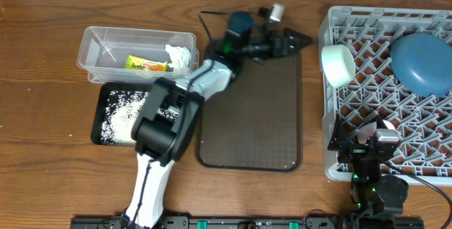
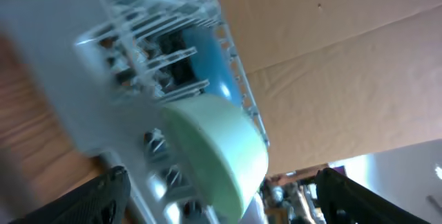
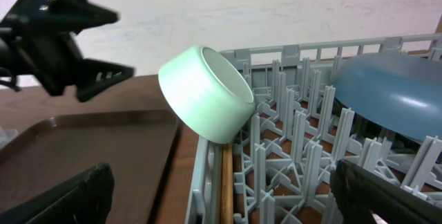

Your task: Sort waste into correct bins and load items into the dishwasher rack

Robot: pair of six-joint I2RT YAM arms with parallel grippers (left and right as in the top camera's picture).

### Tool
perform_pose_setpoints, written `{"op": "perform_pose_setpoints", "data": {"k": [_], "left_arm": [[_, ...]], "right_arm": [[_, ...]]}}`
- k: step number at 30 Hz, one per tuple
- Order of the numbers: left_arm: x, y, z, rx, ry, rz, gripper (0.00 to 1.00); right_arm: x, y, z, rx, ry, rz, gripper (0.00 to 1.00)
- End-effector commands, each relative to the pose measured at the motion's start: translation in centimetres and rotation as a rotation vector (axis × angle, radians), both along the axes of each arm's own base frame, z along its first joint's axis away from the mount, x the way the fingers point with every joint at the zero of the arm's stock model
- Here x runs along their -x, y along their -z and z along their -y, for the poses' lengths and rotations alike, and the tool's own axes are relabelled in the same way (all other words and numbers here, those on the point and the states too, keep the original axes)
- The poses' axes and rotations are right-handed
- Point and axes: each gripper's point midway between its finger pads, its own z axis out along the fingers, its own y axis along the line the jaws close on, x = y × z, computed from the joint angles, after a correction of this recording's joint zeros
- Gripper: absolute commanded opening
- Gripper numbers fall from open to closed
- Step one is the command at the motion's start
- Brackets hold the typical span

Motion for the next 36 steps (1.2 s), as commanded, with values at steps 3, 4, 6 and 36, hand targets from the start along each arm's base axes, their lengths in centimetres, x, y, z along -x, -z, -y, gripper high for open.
{"op": "perform_pose_setpoints", "data": {"k": [3, 4, 6, 36], "left_arm": [[-0.1, -3.2, -4.4, -0.023, 0.038, -0.041, 0.89], [0.0, -3.4, -5.0, -0.046, 0.027, -0.031, 0.89], [0.3, -3.7, -6.4, -0.138, -0.026, -0.012, 0.89], [23.0, -13.8, -34.4, -1.3, -0.667, 0.119, 0.9]], "right_arm": [[0.0, 0.1, 0.1, -0.008, 0.005, -0.002, 0.99], [0.0, 0.1, 0.1, -0.008, 0.005, -0.002, 0.99], [0.0, 0.1, 0.1, -0.008, 0.005, -0.002, 0.99], [0.0, 0.1, 0.1, -0.008, 0.005, -0.002, 0.99]]}}
